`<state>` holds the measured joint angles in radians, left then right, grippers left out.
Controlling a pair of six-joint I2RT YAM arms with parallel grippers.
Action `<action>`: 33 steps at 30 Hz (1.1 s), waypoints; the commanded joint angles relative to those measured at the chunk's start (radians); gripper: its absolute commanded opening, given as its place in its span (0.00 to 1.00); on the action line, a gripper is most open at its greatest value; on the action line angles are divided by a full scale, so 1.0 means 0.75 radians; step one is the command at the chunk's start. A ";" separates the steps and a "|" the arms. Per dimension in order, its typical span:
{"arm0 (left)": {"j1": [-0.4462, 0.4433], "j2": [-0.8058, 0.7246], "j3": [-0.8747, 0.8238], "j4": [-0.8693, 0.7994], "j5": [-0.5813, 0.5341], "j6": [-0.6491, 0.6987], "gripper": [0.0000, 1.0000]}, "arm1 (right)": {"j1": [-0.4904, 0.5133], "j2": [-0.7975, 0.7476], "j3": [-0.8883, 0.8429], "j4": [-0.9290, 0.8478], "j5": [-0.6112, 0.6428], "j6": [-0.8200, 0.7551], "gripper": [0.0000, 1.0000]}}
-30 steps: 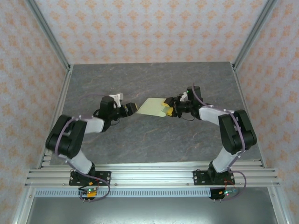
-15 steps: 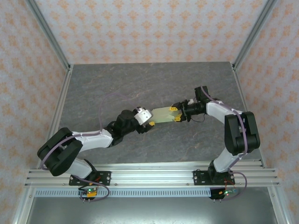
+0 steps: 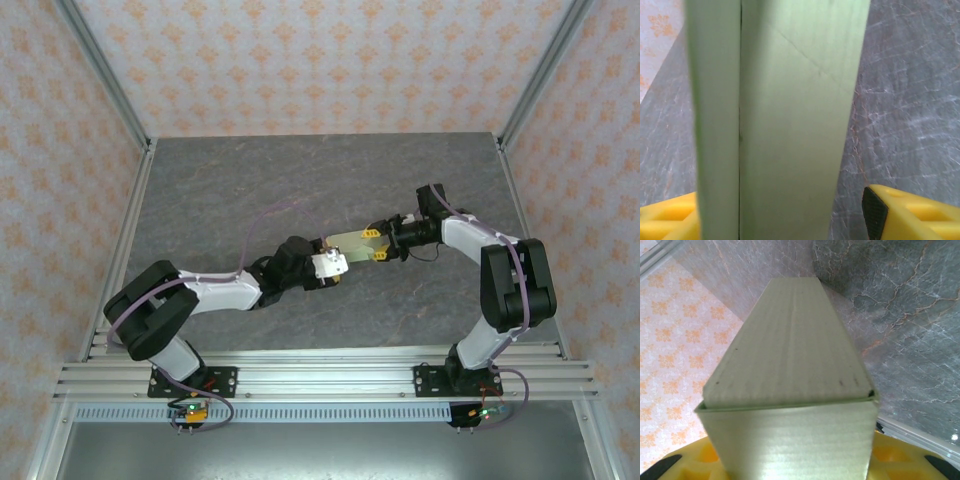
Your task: Fold the paper box
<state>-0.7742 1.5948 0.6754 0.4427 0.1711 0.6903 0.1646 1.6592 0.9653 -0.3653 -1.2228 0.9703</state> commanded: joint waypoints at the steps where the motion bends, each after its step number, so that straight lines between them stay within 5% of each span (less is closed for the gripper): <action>1: -0.019 0.048 0.012 0.104 -0.057 0.042 0.67 | 0.006 -0.045 -0.015 0.029 0.030 0.108 0.37; 8: -0.018 0.042 0.091 -0.034 -0.105 0.050 0.42 | 0.004 -0.093 -0.050 0.076 0.026 0.144 0.49; 17: 0.012 -0.042 0.378 -0.685 -0.110 -0.084 0.41 | -0.002 -0.259 0.113 -0.120 0.328 -0.184 0.76; 22: 0.080 -0.089 0.554 -1.118 0.002 -0.172 0.42 | -0.003 -0.382 0.081 -0.008 0.607 -0.366 0.79; 25: 0.120 -0.081 0.667 -1.367 0.086 -0.119 0.43 | 0.005 -0.428 0.037 0.059 0.707 -0.649 0.80; 33: 0.182 0.249 0.996 -1.947 0.129 0.056 0.42 | 0.160 -0.457 -0.075 0.208 0.859 -1.222 0.80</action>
<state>-0.6510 1.6867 1.3750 -0.7570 0.2401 0.6662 0.2302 1.3323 0.9272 -0.2722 -0.6579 0.3023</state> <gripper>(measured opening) 0.426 0.797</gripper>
